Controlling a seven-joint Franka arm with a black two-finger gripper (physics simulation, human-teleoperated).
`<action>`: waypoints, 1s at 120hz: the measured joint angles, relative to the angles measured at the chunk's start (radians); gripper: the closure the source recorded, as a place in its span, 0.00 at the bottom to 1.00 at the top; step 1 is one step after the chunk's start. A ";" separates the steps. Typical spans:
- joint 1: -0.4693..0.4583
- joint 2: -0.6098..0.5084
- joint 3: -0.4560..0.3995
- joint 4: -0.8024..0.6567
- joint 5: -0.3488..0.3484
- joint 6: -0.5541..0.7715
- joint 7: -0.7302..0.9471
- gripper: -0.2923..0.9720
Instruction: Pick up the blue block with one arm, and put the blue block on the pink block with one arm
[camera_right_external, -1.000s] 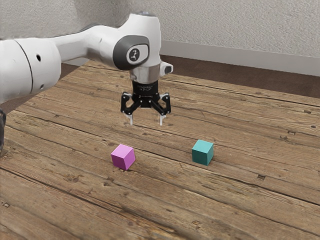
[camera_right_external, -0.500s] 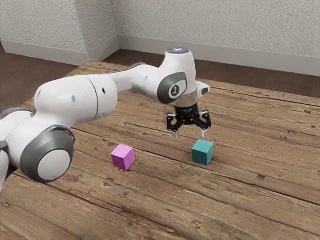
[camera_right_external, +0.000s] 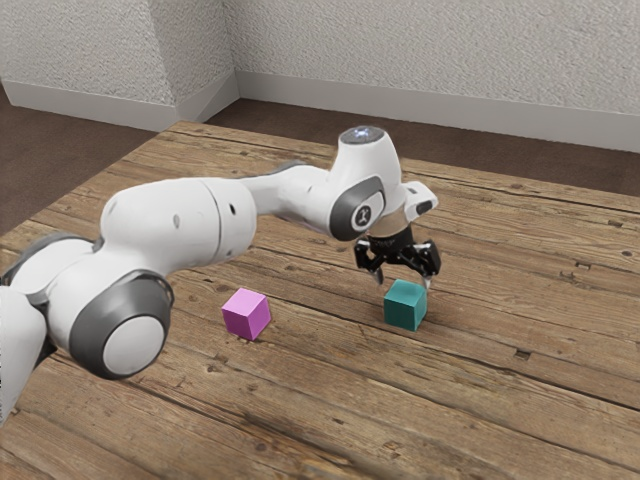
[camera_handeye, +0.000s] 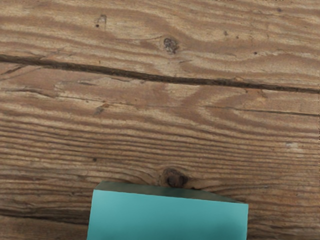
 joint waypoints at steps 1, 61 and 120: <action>0.000 0.001 0.000 0.001 0.000 0.001 0.003 0.23; 0.000 0.041 -0.001 -0.036 -0.031 0.086 0.125 0.23; 0.000 0.046 0.000 -0.065 -0.101 0.125 0.176 0.36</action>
